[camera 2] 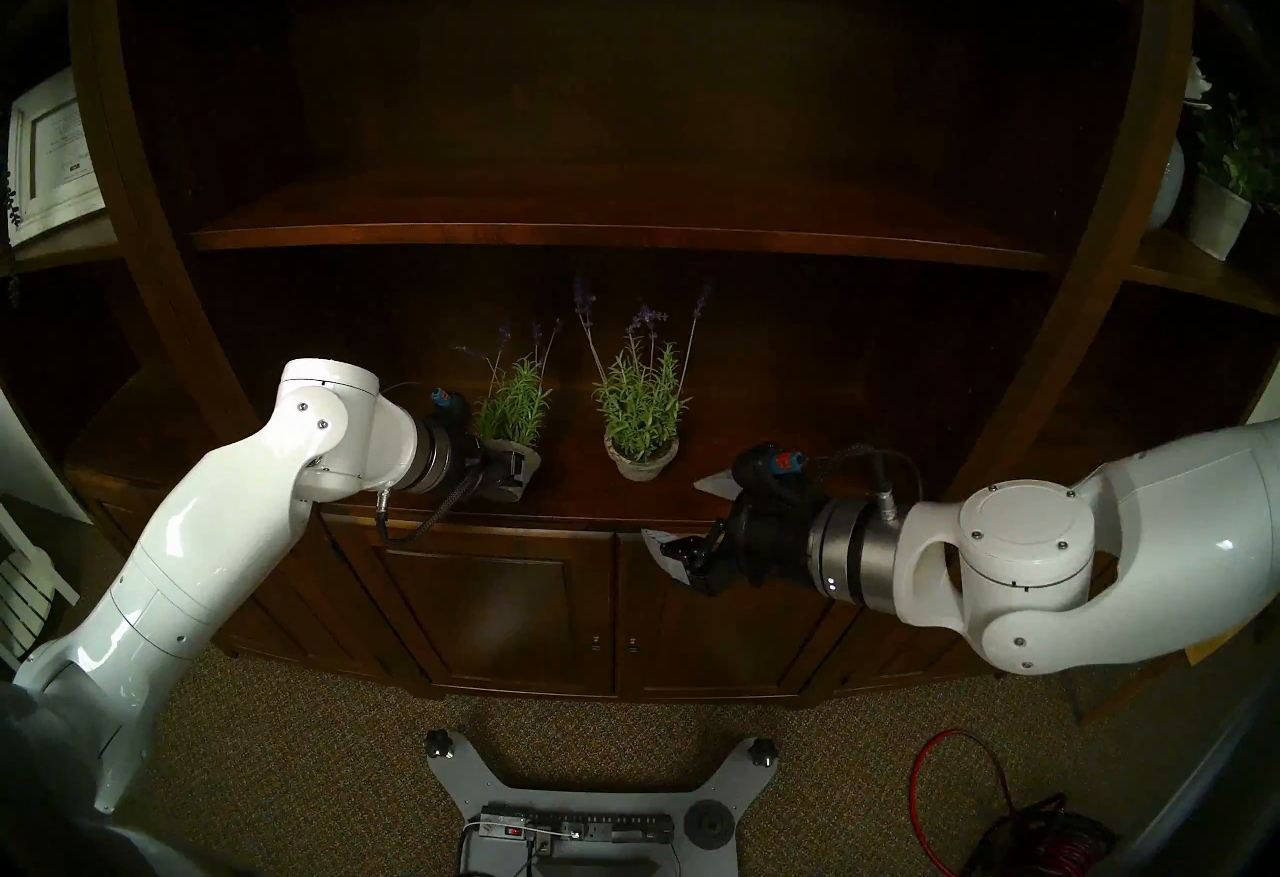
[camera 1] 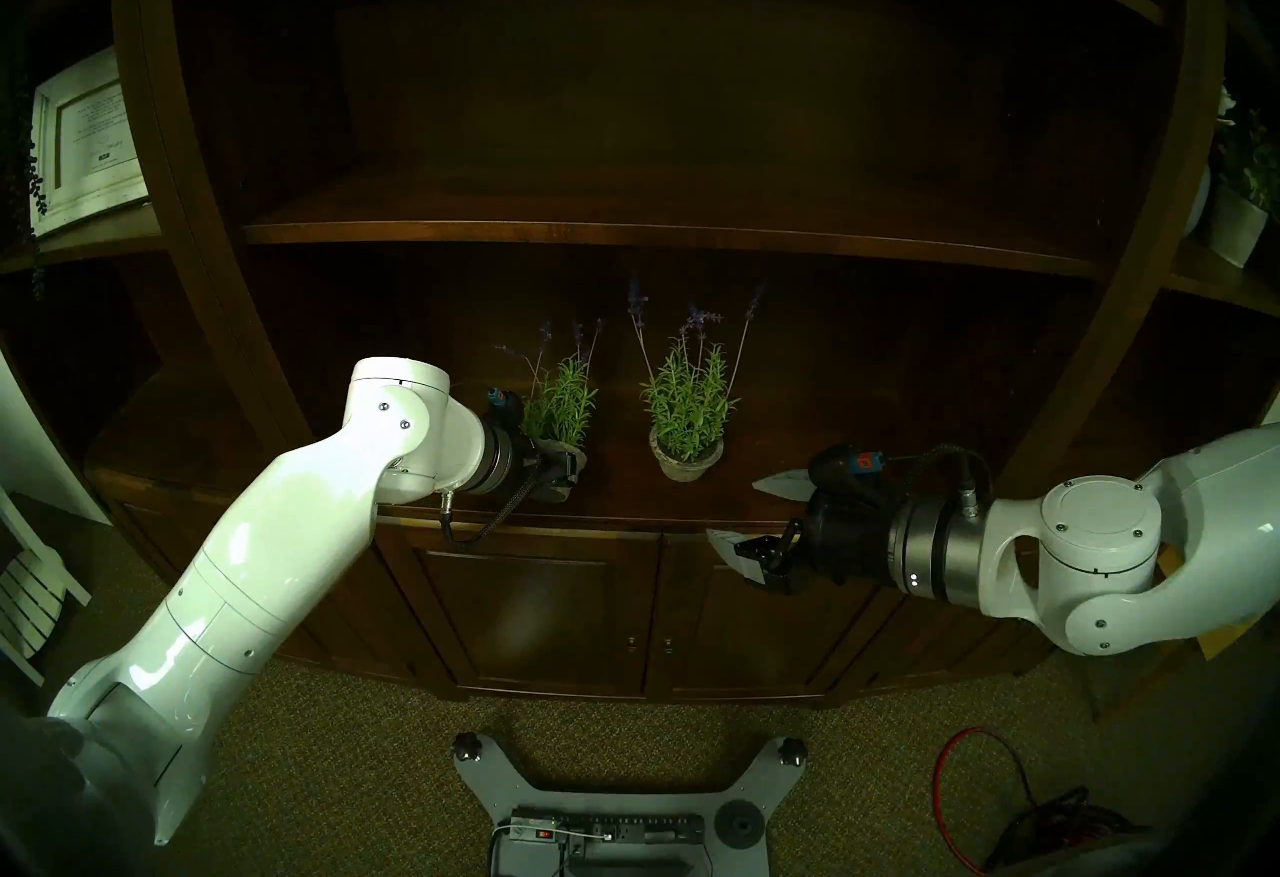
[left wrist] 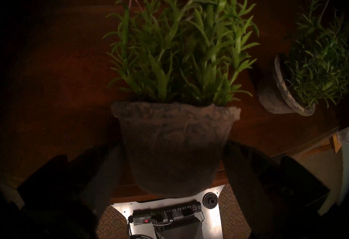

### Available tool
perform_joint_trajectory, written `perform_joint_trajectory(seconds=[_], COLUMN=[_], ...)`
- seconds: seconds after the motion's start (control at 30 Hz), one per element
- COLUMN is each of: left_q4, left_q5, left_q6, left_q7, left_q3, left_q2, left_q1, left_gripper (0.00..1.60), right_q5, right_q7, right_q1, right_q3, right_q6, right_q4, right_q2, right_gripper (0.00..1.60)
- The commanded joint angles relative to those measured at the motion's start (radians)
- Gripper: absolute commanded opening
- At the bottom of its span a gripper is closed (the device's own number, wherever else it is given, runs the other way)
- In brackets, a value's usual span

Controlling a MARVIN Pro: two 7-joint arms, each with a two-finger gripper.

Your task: Place the fake decorative plant upright

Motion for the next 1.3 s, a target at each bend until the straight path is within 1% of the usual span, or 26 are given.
perform_joint_trajectory(seconds=[0.0, 0.03, 0.13, 0.17, 0.3, 0.43, 0.47, 0.5, 0.53, 0.57, 0.63, 0.67, 0.7, 0.73, 0.77, 0.8, 0.83, 0.87, 0.97, 1.0, 1.03, 1.1, 1.17, 1.27], left_q4=[0.021, 0.021, 0.027, 0.03, 0.04, 0.038, 0.03, 0.03, 0.037, 0.029, 0.031, 0.025, 0.031, 0.027, 0.027, 0.025, 0.021, 0.021, 0.003, 0.003, -0.001, -0.012, -0.016, -0.037], left_q5=[0.018, 0.028, 0.051, 0.059, 0.087, 0.106, 0.102, 0.102, 0.118, 0.116, 0.123, 0.134, 0.15, 0.154, 0.154, 0.167, 0.185, 0.185, 0.224, 0.224, 0.229, 0.246, 0.247, 0.252], left_q6=[-0.002, -0.002, -0.002, -0.002, -0.002, -0.002, -0.002, -0.002, -0.002, -0.002, -0.002, -0.002, -0.002, -0.002, -0.002, -0.002, -0.002, -0.002, -0.009, -0.009, -0.014, -0.032, -0.037, -0.069], left_q7=[0.035, 0.03, 0.006, 0.003, -0.033, -0.087, -0.12, -0.12, -0.125, -0.169, -0.183, -0.233, -0.238, -0.269, -0.269, -0.289, -0.321, -0.321, -0.38, -0.38, -0.388, -0.412, -0.416, -0.436], left_q3=[0.049, 0.065, 0.1, 0.103, 0.136, 0.152, 0.166, 0.166, 0.148, 0.159, 0.154, 0.175, 0.162, 0.179, 0.179, 0.18, 0.185, 0.185, 0.195, 0.195, 0.196, 0.196, 0.195, 0.189], left_q2=[0.085, 0.102, 0.145, 0.148, 0.191, 0.231, 0.262, 0.262, 0.243, 0.276, 0.275, 0.309, 0.294, 0.317, 0.317, 0.322, 0.332, 0.332, 0.358, 0.358, 0.362, 0.377, 0.382, 0.409], left_q1=[-0.101, -0.108, -0.121, -0.12, -0.13, -0.13, -0.137, -0.137, -0.125, -0.13, -0.125, -0.132, -0.119, -0.127, -0.127, -0.124, -0.119, -0.119, -0.108, -0.108, -0.106, -0.093, -0.089, -0.066], left_gripper=[0.8, 0.76, 0.75, 0.73, 0.73, 0.72, 0.72, 0.72, 0.7, 0.68, 0.68, 0.66, 0.65, 0.6, 0.6, 0.54, 0.36, 0.36, 0.13, 0.13, 0.0, 0.0, 0.0, 0.0], right_q5=[-0.002, -0.002, -0.002, -0.002, -0.002, -0.002, -0.002, -0.002, -0.002, -0.002, -0.002, -0.002, -0.002, -0.002, -0.002, -0.002, -0.002, -0.002, -0.002, -0.002, -0.002, -0.002, -0.002, -0.002], right_q7=[0.003, 0.003, 0.003, 0.003, 0.003, 0.003, 0.003, 0.003, 0.003, 0.003, 0.003, 0.003, 0.003, 0.003, 0.003, 0.003, 0.004, 0.004, 0.004, 0.004, 0.004, 0.004, 0.004, 0.004], right_q1=[0.011, 0.011, 0.011, 0.011, 0.011, 0.011, 0.011, 0.011, 0.011, 0.011, 0.011, 0.011, 0.011, 0.011, 0.011, 0.01, 0.01, 0.01, 0.01, 0.01, 0.01, 0.009, 0.009, 0.009], right_q3=[0.018, 0.018, 0.017, 0.017, 0.017, 0.017, 0.018, 0.018, 0.018, 0.018, 0.018, 0.018, 0.019, 0.019, 0.019, 0.019, 0.019, 0.019, 0.02, 0.02, 0.02, 0.02, 0.02, 0.021], right_q6=[-0.007, -0.007, -0.007, -0.007, -0.007, -0.007, -0.007, -0.007, -0.007, -0.007, -0.007, -0.007, -0.007, -0.007, -0.007, -0.007, -0.007, -0.007, -0.007, -0.007, -0.007, -0.007, -0.007, -0.007], right_q4=[0.0, 0.0, 0.0, 0.0, 0.0, 0.0, 0.0, 0.0, 0.0, 0.0, 0.0, 0.0, 0.0, 0.0, 0.0, 0.0, 0.0, 0.0, 0.001, 0.001, 0.001, 0.001, 0.001, 0.001], right_q2=[0.001, 0.001, 0.001, 0.001, 0.001, 0.001, 0.001, 0.001, 0.001, 0.001, 0.002, 0.002, 0.002, 0.002, 0.002, 0.002, 0.002, 0.002, 0.002, 0.002, 0.002, 0.002, 0.002, 0.002], right_gripper=[1.6, 1.6, 1.6, 1.6, 1.6, 1.6, 1.6, 1.6, 1.6, 1.6, 1.6, 1.6, 1.6, 1.6, 1.6, 1.6, 1.6, 1.6, 1.6, 1.6, 1.6, 1.6, 1.6, 1.6])
